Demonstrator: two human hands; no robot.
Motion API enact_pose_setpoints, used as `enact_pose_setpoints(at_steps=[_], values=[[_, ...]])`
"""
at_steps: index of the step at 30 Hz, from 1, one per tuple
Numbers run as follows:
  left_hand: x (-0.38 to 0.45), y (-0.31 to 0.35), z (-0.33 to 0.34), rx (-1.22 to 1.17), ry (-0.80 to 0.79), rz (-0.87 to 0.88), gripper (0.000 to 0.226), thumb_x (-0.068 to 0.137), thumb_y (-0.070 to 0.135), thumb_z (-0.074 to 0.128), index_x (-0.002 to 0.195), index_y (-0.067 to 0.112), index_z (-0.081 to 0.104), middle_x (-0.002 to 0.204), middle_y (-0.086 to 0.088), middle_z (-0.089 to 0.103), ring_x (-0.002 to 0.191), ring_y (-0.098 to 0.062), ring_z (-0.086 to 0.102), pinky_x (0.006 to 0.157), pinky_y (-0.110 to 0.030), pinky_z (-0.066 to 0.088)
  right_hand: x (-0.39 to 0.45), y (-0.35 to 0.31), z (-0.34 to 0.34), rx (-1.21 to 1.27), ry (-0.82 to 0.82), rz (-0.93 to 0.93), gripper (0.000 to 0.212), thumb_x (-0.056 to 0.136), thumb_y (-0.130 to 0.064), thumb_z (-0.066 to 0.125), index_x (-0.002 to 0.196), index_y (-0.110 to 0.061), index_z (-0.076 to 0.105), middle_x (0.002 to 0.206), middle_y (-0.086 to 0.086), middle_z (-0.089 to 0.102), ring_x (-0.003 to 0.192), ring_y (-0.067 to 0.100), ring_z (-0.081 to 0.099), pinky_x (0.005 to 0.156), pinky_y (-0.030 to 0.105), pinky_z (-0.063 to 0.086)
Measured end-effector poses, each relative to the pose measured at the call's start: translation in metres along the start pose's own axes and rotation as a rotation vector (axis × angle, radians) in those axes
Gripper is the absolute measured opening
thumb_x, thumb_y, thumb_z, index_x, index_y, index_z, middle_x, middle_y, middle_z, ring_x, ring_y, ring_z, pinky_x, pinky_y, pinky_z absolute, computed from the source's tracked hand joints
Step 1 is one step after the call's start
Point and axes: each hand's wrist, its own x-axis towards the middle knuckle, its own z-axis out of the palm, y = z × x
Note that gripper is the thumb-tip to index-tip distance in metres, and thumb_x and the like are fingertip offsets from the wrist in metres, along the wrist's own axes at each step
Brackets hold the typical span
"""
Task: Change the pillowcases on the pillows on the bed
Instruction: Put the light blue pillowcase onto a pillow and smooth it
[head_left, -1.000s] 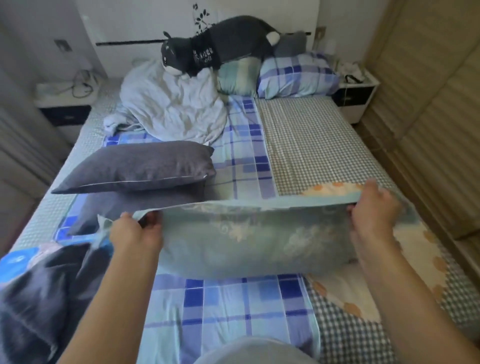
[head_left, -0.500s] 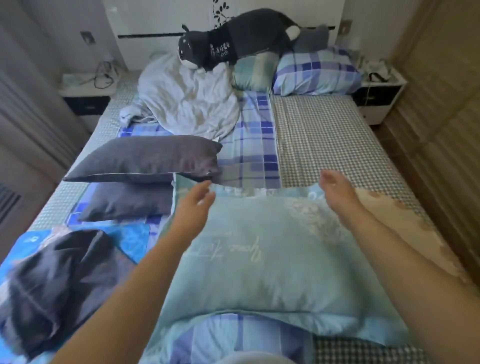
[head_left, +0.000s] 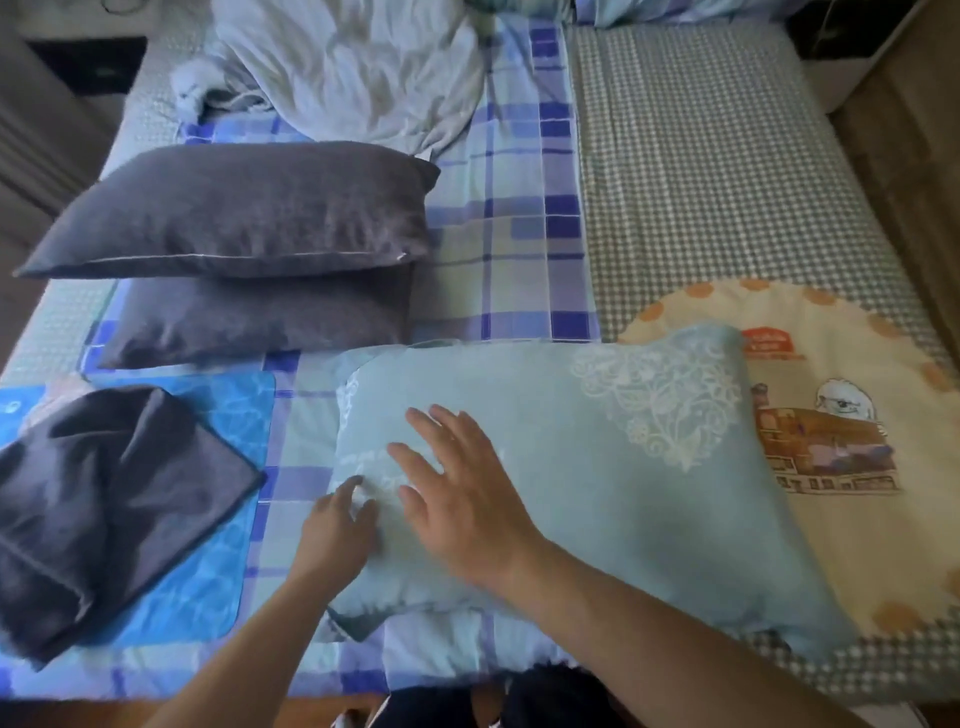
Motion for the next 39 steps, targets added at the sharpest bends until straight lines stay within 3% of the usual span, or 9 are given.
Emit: enact_pose_setpoints(at_steps=[5,9,12,14,19,22,27,35,39], values=[[0.042,0.003,0.021,-0.068,-0.055,0.229,0.056,0.101,0.051,0.048,0.154,0.04,0.034,0.156,-0.009,0.031,0.146,-0.027,0.031,0.121,-0.037,0.021,-0.094,0.192,0.033,-0.425,-0.362,0.823,0.07,0.098,-0.059,0.009,0.158,-0.027,0.022,0.168,0.0,0.009,0.153,0.023,0.01,0.123,0.047,0.008],[0.085,-0.024,0.007,-0.623,-0.096,-0.048,0.051,0.107,0.044,0.038,0.154,0.023,0.037,0.155,-0.008,0.043,0.139,-0.027,0.044,0.115,-0.038,0.033,-0.084,0.167,0.049,-0.389,-0.349,0.9,0.061,0.101,-0.052,0.025,0.158,-0.033,0.014,0.168,-0.003,0.005,0.153,0.021,0.005,0.123,0.044,0.004],[0.084,-0.057,-0.014,-0.819,-0.421,-0.251,0.033,0.101,0.036,0.059,0.115,0.008,0.069,0.108,-0.012,0.075,0.094,-0.026,0.07,0.081,-0.035,0.058,-0.068,0.134,0.037,-0.344,-0.384,1.107,0.059,0.102,-0.041,0.032,0.157,-0.028,0.019,0.166,0.004,0.011,0.151,0.029,0.01,0.121,0.045,0.011],[0.071,-0.067,-0.035,-0.731,-0.12,-0.046,0.025,0.096,0.026,0.066,0.084,0.004,0.061,0.073,-0.006,0.064,0.068,-0.019,0.059,0.062,-0.034,0.049,-0.035,0.087,0.031,-0.276,-0.223,1.194,0.053,0.096,-0.029,0.039,0.146,-0.012,0.04,0.153,0.02,0.033,0.141,0.04,0.029,0.118,0.046,0.023],[0.025,-0.086,-0.069,-0.674,0.258,0.229,0.036,0.099,0.018,0.056,0.073,0.009,0.033,0.065,0.003,0.032,0.056,-0.008,0.028,0.05,-0.025,0.027,0.076,-0.113,0.047,-0.112,0.397,0.405,0.049,0.094,-0.025,0.048,0.14,-0.008,0.052,0.156,0.023,0.033,0.144,0.043,0.027,0.12,0.052,0.02],[0.032,-0.116,-0.063,-0.482,0.271,0.181,0.027,0.1,0.019,0.056,0.076,0.013,0.044,0.067,0.005,0.05,0.064,-0.021,0.046,0.062,-0.035,0.04,0.079,-0.154,0.066,-0.125,0.291,-0.037,0.054,0.097,-0.028,0.049,0.149,-0.015,0.045,0.16,0.016,0.031,0.15,0.037,0.022,0.122,0.053,0.013],[0.067,-0.137,-0.038,-0.034,0.18,0.06,0.022,0.102,0.019,0.049,0.082,0.012,0.04,0.092,-0.024,0.062,0.091,-0.046,0.056,0.074,-0.045,0.041,-0.023,0.03,0.123,-0.502,-0.461,0.351,0.076,0.09,-0.057,0.005,0.157,-0.028,0.024,0.165,0.005,0.021,0.154,0.021,0.005,0.123,0.041,0.003],[0.06,0.0,-0.035,-0.109,0.729,0.698,0.05,0.098,0.02,0.055,0.147,0.017,0.048,0.151,-0.018,0.042,0.138,-0.039,0.039,0.117,-0.048,0.029,0.025,-0.053,0.068,-0.082,0.243,0.126,0.034,0.094,-0.019,0.056,0.126,-0.012,0.064,0.145,0.012,0.05,0.14,0.032,0.037,0.12,0.052,0.023],[0.056,-0.057,0.095,0.373,0.118,0.61,0.063,0.102,0.058,0.006,0.159,0.036,0.018,0.168,-0.002,0.004,0.155,-0.037,0.009,0.12,-0.059,0.019,0.019,0.022,0.079,-0.401,0.087,0.316,0.052,0.093,-0.037,0.046,0.142,-0.019,0.053,0.156,0.012,0.038,0.147,0.036,0.026,0.121,0.056,0.012]])
